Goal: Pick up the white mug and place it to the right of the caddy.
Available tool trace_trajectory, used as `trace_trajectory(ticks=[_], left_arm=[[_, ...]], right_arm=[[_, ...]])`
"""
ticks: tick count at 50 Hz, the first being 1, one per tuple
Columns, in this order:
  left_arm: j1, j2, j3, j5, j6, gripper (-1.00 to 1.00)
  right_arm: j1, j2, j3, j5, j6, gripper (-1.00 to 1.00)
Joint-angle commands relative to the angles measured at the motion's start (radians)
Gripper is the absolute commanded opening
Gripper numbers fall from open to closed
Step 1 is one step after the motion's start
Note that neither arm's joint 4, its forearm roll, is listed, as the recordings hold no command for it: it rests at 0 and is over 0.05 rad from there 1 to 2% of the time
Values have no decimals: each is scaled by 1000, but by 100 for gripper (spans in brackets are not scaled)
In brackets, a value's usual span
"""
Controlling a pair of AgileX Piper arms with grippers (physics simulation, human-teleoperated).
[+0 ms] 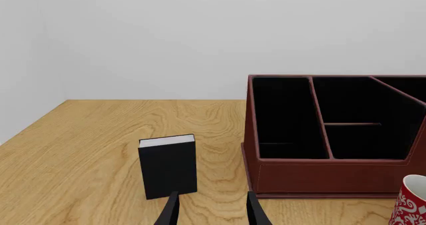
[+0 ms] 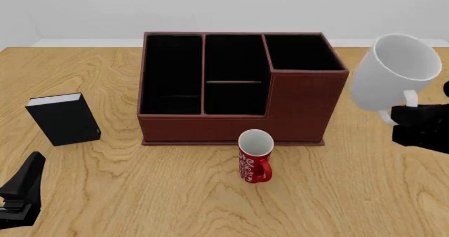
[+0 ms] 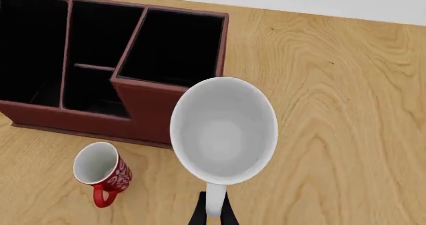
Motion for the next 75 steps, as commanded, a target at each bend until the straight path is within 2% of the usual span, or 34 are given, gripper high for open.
trace_trajectory(ticks=[1, 11, 19, 24, 26, 37, 46, 52, 59, 67, 68, 69, 75], left_arm=[[0, 0, 0, 0, 0, 100], [0, 0, 0, 0, 0, 100], [0, 0, 0, 0, 0, 100], [0, 0, 0, 0, 0, 100], [0, 0, 0, 0, 0, 100], [0, 0, 0, 0, 0, 100], [0, 0, 0, 0, 0, 100], [0, 0, 0, 0, 0, 100], [0, 0, 0, 0, 0, 100], [0, 0, 0, 0, 0, 100], [0, 0, 0, 0, 0, 100], [0, 0, 0, 0, 0, 100], [0, 0, 0, 0, 0, 100]], right_arm=[[-86, -43, -15, 35, 19, -100], [-159, -38, -28, 39, -7, -100], [-200, 40, -45, -14, -19, -100], [-175, 110, -71, -43, -1, -100], [-207, 120, -75, -52, -23, -100], [-212, 227, -154, -75, -16, -100], [-238, 328, -229, -89, -44, -100], [-214, 385, -273, -93, -47, -100], [-252, 433, -335, -78, -71, -100], [-246, 493, -389, -72, -59, -100], [-239, 505, -399, -70, -52, -100], [-196, 530, -414, -61, -15, -100], [-224, 570, -432, -72, -30, -100]])
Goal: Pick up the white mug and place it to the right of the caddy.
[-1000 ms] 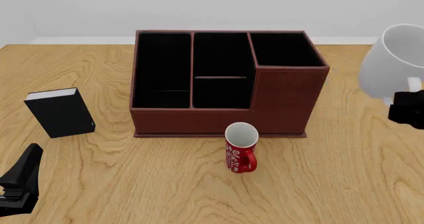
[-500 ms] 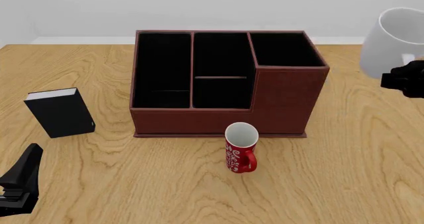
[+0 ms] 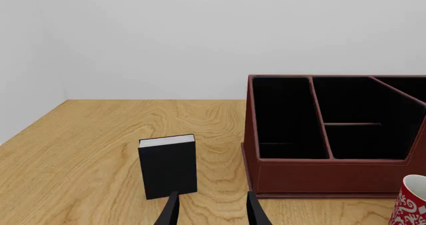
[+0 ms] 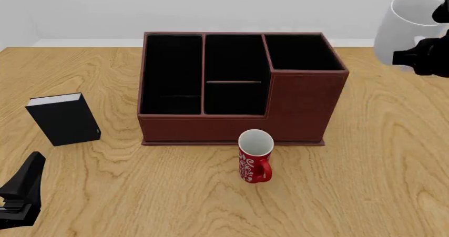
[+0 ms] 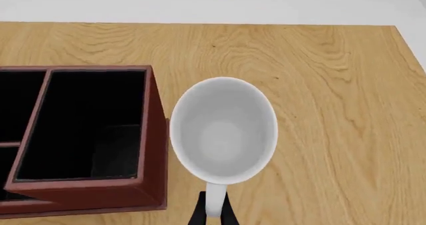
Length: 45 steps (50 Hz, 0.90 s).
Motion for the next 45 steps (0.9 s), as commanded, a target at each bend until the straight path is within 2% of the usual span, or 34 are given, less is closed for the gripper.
trace_trajectory(ticks=[1, 8, 26, 45], left_arm=[[0, 0, 0, 0, 0, 100], [0, 0, 0, 0, 0, 100], [0, 0, 0, 0, 0, 100], [0, 0, 0, 0, 0, 100]], right_arm=[[0, 96, -68, -4, 14, -100], [-14, 147, -78, -22, -7, -100], [-14, 216, -78, -59, -7, -100], [-23, 202, 20, -119, -7, -100]])
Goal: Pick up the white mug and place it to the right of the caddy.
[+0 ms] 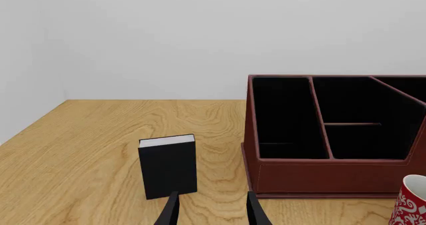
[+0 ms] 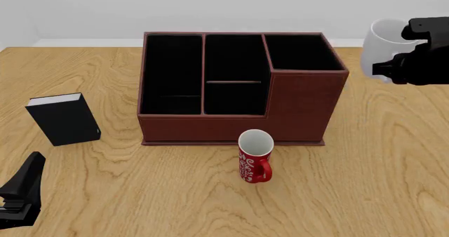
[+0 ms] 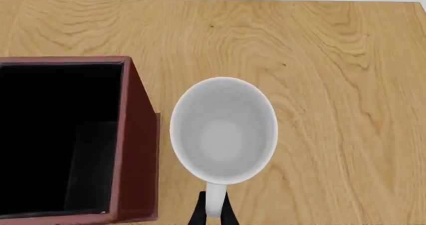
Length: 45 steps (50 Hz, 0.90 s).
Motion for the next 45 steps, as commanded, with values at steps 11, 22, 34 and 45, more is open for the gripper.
trace_trajectory(ticks=[11, 22, 34, 45], left_arm=[[0, 0, 0, 0, 0, 100], [0, 0, 0, 0, 0, 100], [0, 0, 0, 0, 0, 100], [0, 0, 0, 0, 0, 100]], right_arm=[[-9, 33, 85, -72, -1, -100], [-3, 60, 111, -100, -3, -100], [18, 66, 125, -114, 3, -100], [32, 87, 152, -149, 19, -100]])
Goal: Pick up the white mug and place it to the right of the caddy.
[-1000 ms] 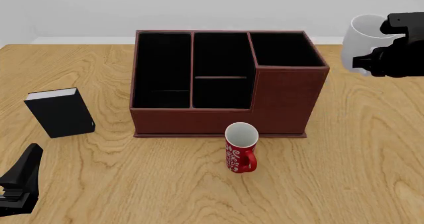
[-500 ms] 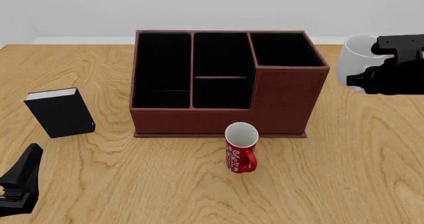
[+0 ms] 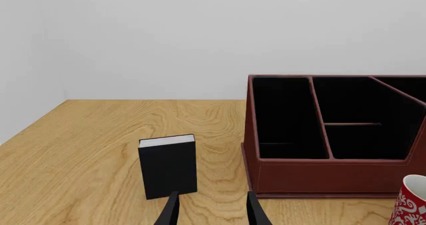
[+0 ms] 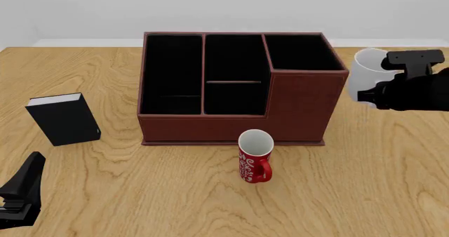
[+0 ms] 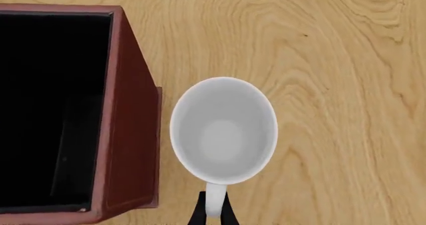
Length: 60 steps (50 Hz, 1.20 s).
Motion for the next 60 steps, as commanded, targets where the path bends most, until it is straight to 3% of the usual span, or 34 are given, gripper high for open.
trace_trajectory(ticks=[1, 60], left_arm=[[0, 0, 0, 0, 0, 100], [0, 0, 0, 0, 0, 100]], right_arm=[[14, 16, 20, -31, 24, -100], [30, 138, 136, -196, 71, -100]])
